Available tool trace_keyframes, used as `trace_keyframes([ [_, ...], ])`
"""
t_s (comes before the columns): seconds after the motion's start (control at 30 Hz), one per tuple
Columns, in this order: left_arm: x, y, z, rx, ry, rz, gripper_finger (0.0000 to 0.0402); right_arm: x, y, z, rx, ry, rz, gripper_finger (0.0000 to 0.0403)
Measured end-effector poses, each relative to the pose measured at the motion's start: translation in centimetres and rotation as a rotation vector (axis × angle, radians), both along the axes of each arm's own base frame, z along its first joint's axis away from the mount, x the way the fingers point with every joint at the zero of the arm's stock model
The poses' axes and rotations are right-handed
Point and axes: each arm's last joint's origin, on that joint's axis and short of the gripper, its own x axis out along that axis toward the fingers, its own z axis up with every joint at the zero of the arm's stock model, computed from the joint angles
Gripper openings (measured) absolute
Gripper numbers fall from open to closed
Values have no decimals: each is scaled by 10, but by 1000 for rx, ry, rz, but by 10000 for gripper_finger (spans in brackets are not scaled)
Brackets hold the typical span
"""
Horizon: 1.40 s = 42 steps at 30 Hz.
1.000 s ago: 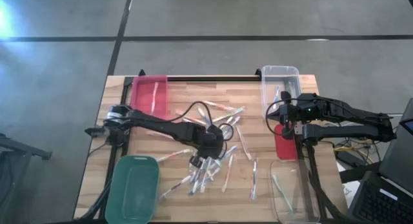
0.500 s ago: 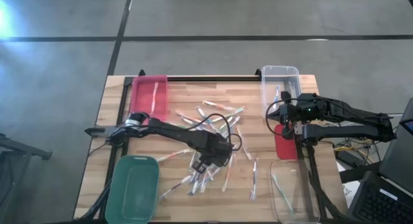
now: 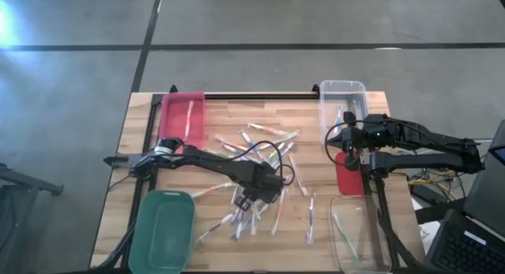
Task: Pick & Place Toothbrushes
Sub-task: Put the green toothbrush into the green bin
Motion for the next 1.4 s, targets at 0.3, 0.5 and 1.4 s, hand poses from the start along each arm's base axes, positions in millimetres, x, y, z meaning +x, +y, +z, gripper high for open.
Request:
trace_keyframes([
  [0.3,0,0,0,9,-5,4,15,0,0,0,0,0,0,8],
  [0.5,0,0,0,8,-5,9,7,0,0,0,0,0,0,8],
  [1.4,3,-11,57,17,-44,-79,1,0,0,0,0,0,0,8],
])
